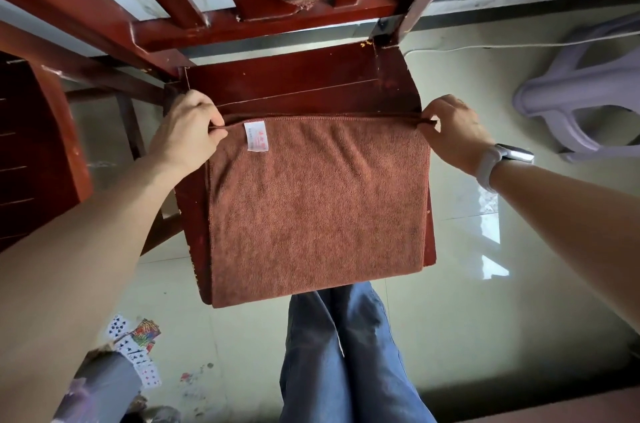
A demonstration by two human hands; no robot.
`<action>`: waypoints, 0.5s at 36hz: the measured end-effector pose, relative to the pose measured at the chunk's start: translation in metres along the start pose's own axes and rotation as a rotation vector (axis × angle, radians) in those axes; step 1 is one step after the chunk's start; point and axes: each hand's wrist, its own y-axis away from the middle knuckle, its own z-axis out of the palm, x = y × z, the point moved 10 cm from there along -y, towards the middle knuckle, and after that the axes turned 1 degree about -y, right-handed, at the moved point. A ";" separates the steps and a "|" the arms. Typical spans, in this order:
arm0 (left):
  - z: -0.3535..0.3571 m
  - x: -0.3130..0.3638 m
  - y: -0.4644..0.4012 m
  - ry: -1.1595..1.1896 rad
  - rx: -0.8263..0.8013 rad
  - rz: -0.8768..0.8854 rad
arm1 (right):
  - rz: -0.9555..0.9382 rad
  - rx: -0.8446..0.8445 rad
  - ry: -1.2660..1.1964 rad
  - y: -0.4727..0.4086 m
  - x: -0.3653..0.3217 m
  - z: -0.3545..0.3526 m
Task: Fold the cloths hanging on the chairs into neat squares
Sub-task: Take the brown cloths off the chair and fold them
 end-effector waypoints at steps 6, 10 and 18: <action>-0.002 0.003 -0.003 -0.025 -0.047 0.017 | 0.002 -0.035 -0.048 -0.003 -0.002 -0.001; 0.003 -0.004 -0.002 0.039 -0.078 -0.068 | 0.043 -0.009 -0.106 -0.003 -0.003 -0.004; 0.004 -0.009 0.001 0.124 -0.150 -0.140 | 0.102 0.025 -0.141 -0.002 -0.001 -0.009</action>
